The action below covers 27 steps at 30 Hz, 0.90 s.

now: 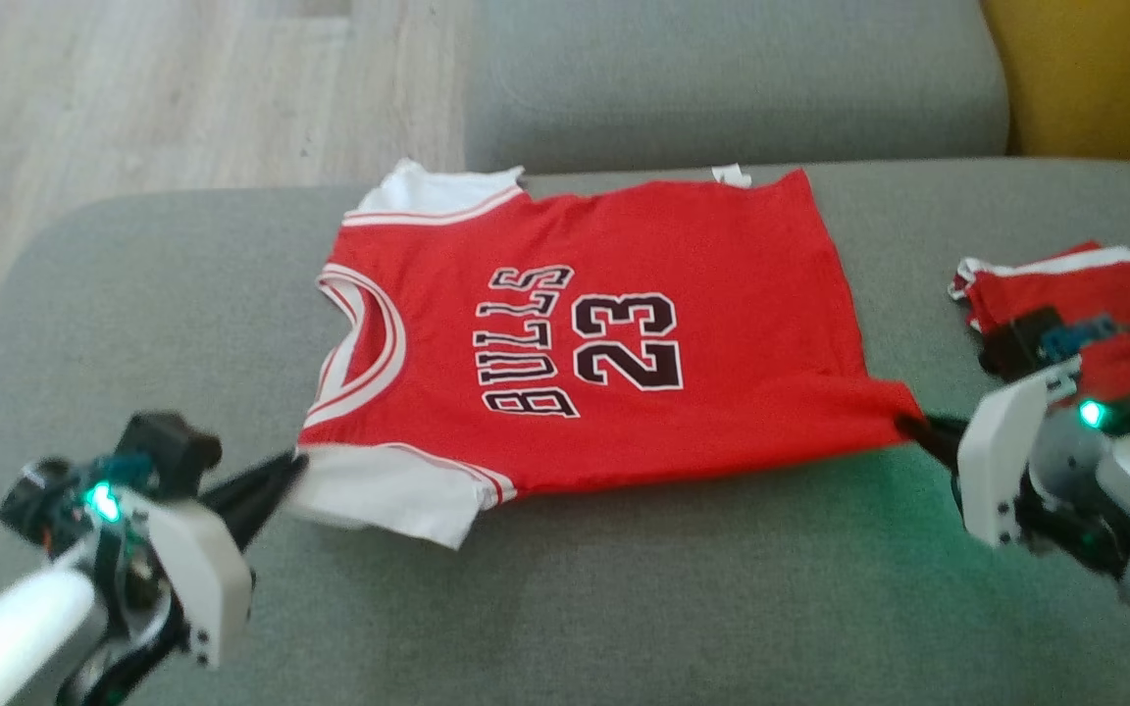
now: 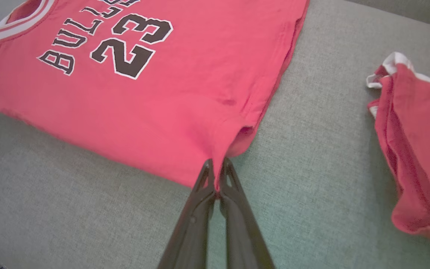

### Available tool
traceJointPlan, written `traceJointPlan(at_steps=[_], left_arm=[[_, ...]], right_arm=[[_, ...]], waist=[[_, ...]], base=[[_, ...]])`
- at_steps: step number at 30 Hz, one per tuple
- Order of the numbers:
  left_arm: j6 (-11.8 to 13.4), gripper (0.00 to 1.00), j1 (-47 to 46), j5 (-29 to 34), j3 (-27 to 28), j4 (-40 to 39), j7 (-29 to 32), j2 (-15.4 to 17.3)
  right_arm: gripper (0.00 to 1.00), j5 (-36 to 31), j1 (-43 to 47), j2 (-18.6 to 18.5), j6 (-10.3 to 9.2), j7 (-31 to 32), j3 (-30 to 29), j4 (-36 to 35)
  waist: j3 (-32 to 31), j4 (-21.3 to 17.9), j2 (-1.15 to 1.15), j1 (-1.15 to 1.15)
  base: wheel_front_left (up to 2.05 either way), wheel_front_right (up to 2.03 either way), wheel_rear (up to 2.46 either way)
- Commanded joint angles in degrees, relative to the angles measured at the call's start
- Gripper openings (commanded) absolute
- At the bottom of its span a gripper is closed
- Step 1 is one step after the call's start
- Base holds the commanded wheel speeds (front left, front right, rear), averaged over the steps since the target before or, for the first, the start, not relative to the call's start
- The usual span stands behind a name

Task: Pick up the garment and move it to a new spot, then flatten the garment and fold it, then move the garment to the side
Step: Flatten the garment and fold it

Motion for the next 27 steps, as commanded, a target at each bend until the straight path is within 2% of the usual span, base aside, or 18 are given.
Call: traceJointPlan(at_steps=[1, 10, 20, 27], left_arm=[[-0.1, 0.0, -4.4, 0.6, 3.4, -0.5, -0.4, 1.8], [-3.8, 0.0, -14.9, 3.9, 2.5, 11.2, 0.7, -2.5], [-5.4, 0.0, -25.8, 8.0, 1.5, 24.7, -2.6, -7.9], [-5.9, 0.0, -31.3, 9.1, 0.0, 33.1, -4.3, -11.2]], right_arm=[[0.0, -0.6, -2.5, -0.6, -0.05, -0.4, -1.1, -0.8], [0.0, -2.9, -8.1, 4.7, -0.05, -0.4, -4.8, 3.6], [0.0, -4.7, -13.9, 9.3, -0.05, -0.6, -6.5, 9.5], [0.0, -5.9, -17.2, 12.0, -0.05, -1.7, -5.6, 12.6]], waist=[[1.2, -0.4, 0.0, 0.0], [6.8, -1.7, 0.0, 0.0], [11.7, -2.7, 0.0, 0.0], [14.0, -3.6, 0.0, 0.0]], base=[[0.0, 0.0, 0.0], [0.0, 0.0, 0.0], [0.0, 0.0, 0.0], [0.0, 0.0, 0.0]])
